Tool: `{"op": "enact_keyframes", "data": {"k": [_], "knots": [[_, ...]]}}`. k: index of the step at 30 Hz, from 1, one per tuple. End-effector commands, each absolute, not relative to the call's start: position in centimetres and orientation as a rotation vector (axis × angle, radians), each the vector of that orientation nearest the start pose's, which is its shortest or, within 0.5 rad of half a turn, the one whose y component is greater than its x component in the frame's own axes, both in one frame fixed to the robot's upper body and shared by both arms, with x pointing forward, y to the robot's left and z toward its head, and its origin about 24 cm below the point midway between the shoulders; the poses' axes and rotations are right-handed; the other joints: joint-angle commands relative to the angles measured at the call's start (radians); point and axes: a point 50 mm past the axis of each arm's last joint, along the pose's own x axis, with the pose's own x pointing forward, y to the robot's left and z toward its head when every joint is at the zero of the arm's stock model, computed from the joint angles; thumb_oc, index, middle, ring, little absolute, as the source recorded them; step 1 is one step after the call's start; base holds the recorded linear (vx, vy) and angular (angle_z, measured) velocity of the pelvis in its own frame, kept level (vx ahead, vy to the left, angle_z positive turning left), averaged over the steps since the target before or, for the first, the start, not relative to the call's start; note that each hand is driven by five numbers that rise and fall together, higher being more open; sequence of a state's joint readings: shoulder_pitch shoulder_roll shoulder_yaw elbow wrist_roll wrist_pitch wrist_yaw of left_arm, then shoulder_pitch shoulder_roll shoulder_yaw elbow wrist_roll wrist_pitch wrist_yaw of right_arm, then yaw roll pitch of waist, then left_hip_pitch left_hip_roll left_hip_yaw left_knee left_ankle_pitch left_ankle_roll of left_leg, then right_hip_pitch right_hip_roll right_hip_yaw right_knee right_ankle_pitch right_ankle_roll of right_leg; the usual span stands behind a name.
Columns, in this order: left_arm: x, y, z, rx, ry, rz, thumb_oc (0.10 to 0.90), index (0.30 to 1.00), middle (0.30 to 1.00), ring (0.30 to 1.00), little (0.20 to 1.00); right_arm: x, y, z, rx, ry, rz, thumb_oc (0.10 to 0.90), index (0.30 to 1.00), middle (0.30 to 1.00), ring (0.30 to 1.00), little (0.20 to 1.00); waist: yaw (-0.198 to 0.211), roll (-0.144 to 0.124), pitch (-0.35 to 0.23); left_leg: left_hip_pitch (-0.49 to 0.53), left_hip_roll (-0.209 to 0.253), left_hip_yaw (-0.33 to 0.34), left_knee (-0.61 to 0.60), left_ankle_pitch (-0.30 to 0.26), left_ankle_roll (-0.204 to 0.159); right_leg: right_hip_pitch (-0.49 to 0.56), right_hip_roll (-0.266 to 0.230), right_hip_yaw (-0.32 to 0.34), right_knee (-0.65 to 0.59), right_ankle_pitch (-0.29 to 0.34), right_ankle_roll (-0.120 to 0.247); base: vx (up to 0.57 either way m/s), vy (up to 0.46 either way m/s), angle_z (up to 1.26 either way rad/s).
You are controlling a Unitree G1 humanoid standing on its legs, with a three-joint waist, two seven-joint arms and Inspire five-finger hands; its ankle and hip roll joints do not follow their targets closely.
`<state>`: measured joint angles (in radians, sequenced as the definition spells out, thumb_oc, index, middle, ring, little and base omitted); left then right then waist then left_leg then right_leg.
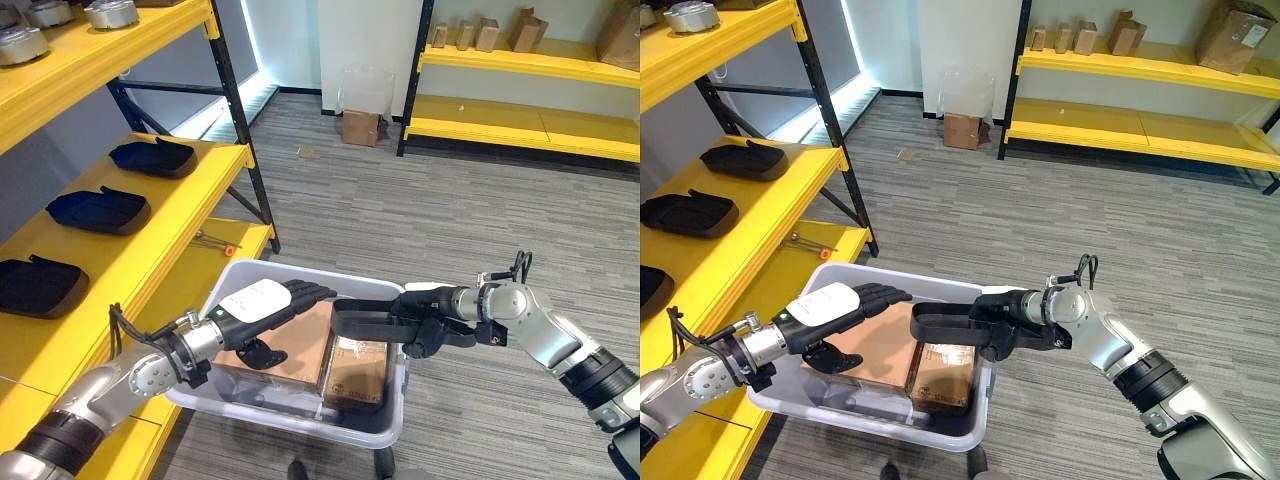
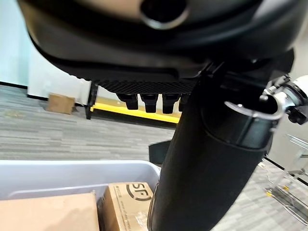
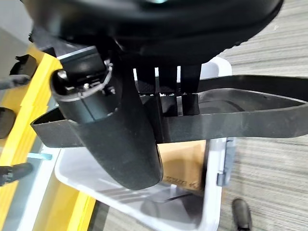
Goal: Move parts from the plastic box to the shelf.
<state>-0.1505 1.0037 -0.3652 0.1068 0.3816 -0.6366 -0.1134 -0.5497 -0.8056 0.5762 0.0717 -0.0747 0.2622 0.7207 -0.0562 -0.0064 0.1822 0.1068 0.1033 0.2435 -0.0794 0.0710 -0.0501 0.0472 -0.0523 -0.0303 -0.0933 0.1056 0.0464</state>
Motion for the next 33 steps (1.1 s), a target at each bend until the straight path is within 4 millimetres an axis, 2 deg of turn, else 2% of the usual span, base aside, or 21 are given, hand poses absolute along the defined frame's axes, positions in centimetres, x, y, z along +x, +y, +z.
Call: {"op": "enact_keyframes", "data": {"k": [1, 9, 24, 33], "knots": [[26.0, 20.4, 12.9, 1.312, -0.606, -0.705, 0.9, 1.0, 1.0, 1.0, 1.0, 31.3, -13.4, 14.9, -1.069, 0.061, 1.001, 0.4, 0.3, 0.3, 0.3, 0.3, -0.008, -0.012, -0.08, -0.006, 0.046, -0.047, -0.008, -0.053, -0.021, 0.046, -0.069, -0.07, 0.016, -0.056, 0.064, 0.0, 0.0, 0.0], [27.0, 18.0, 11.5, 1.317, -0.645, -0.715, 0.9, 1.0, 1.0, 1.0, 1.0, 31.2, -11.0, 13.8, -1.054, 0.034, 1.064, 0.4, 0.3, 0.3, 0.3, 0.3, -0.014, -0.015, -0.081, -0.007, 0.048, -0.05, -0.008, -0.055, -0.018, 0.041, -0.067, -0.058, 0.021, -0.057, 0.064, 0.0, 0.0, 0.0], [27.7, 14.7, 10.4, 1.272, -0.71, -0.746, 0.9, 1.0, 1.0, 1.0, 1.0, 31.4, -9.2, 12.1, -1.035, 0.028, 1.109, 0.4, 0.3, 0.3, 0.3, 0.3, -0.026, -0.02, -0.087, 0.0, 0.049, -0.045, -0.008, -0.06, -0.017, 0.042, -0.065, -0.047, 0.018, -0.052, 0.067, 0.0, -0.001, -0.03], [28.0, 13.5, 9.6, 1.18, -0.648, -0.757, 0.9, 1.0, 1.0, 1.0, 1.0, 31.6, -8.7, 11.7, -1.029, 0.017, 1.109, 0.4, 0.3, 0.3, 0.3, 0.3, -0.028, -0.022, -0.088, 0.002, 0.05, -0.044, -0.008, -0.062, -0.016, 0.043, -0.063, -0.04, 0.018, -0.054, 0.066, 0.0, 0.0, 0.0]]}}
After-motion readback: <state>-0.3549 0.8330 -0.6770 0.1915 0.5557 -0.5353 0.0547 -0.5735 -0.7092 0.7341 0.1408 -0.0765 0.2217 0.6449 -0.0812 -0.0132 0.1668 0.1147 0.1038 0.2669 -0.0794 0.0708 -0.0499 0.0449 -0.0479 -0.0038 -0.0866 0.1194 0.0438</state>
